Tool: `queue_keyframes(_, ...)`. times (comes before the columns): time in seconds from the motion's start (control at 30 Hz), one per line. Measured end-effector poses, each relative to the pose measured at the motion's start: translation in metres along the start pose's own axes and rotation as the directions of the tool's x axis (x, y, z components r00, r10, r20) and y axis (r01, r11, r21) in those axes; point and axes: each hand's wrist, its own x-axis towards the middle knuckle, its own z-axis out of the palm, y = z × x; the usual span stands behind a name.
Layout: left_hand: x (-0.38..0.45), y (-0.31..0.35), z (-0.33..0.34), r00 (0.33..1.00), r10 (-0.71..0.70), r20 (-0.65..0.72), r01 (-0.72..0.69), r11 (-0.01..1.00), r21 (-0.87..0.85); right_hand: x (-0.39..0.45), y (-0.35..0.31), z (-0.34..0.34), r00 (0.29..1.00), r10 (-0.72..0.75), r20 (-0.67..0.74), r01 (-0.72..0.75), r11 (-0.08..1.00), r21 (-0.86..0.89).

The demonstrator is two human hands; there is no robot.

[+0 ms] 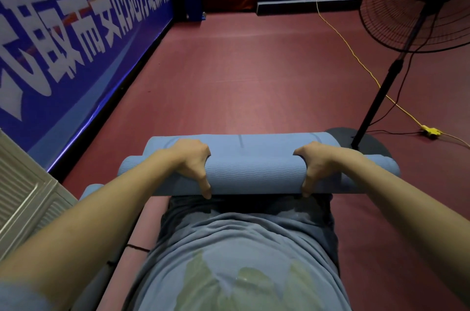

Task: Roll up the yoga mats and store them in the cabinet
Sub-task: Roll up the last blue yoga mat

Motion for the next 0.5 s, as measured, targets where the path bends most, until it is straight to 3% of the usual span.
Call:
queue_keyframes(0.23,-0.003,0.004,0.009,0.998,0.034,0.050,-0.030,0.996,-0.081,-0.012,0.008,0.012,0.996,-0.044,0.074,0.039,0.997,0.062)
queue_keyframes(0.33,0.001,0.002,0.009,0.999,0.034,0.030,-0.031,0.995,-0.097,-0.016,0.013,0.028,0.985,-0.112,-0.130,0.122,0.990,0.067)
queue_keyframes(0.4,0.005,-0.002,0.008,0.999,0.030,0.022,-0.027,0.992,-0.124,-0.016,0.016,0.040,0.929,-0.177,-0.325,0.198,0.980,0.033)
queue_keyframes(0.5,0.011,-0.011,0.010,1.000,0.014,0.015,-0.011,0.982,-0.189,-0.011,0.021,0.047,0.874,-0.222,-0.432,0.238,0.971,-0.018)
